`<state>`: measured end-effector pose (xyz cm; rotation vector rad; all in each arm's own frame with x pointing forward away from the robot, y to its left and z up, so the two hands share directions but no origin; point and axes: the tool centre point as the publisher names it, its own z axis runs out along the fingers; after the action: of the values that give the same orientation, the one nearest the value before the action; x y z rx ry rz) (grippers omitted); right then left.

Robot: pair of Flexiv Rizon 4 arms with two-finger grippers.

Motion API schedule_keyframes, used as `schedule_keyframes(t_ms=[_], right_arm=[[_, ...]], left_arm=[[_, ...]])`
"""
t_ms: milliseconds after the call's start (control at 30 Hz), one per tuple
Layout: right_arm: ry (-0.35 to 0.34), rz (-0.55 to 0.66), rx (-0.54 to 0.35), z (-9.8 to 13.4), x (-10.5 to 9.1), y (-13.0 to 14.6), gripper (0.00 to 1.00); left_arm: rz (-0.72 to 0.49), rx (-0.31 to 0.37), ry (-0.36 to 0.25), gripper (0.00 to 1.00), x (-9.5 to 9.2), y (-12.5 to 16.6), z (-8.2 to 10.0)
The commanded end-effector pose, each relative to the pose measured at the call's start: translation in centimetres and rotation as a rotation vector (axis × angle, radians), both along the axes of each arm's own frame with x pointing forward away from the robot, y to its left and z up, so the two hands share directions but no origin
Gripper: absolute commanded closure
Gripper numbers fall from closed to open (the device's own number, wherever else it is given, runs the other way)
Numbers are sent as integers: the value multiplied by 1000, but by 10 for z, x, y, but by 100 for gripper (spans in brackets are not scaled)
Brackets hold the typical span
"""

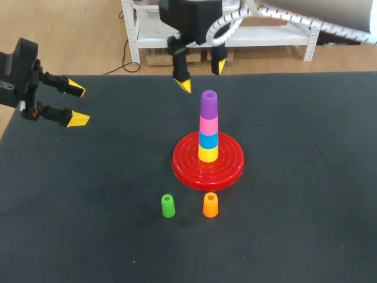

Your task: Pick up and stack the cylinders on the red base in this order: pink,purple,orange,green

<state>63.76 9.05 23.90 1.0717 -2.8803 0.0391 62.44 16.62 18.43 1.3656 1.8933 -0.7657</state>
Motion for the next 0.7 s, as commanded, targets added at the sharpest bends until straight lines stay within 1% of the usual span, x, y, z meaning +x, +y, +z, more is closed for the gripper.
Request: schedule_keyframes(t_ms=[33,133,233,300,367,467,567,600,700], right_arm=[[-126,53,88,15,-42,-12,0],[-137,128,105,11,-63,-12,0],[-129,204,113,-3,-85,-16,0],[-137,259,96,-14,-100,-19,0],[-122,304,92,-27,-113,-24,0],[-84,392,91,-47,-133,-30,0],[-31,452,96,-67,-149,-33,0],[-17,465,92,-73,-153,-35,0],[56,429,117,-91,-158,-39,0]], left_arm=[[0,-2,-3,0,0,0,-1],[0,-2,-3,0,0,0,-1],[0,-2,-3,0,0,0,-1],[0,-2,-3,0,0,0,-1],[0,-2,-3,0,0,0,-1],[0,-2,-3,0,0,0,-1],[0,-2,-3,0,0,0,-1],[0,-2,-3,0,0,0,-1],[0,-2,-3,0,0,0,-1]])
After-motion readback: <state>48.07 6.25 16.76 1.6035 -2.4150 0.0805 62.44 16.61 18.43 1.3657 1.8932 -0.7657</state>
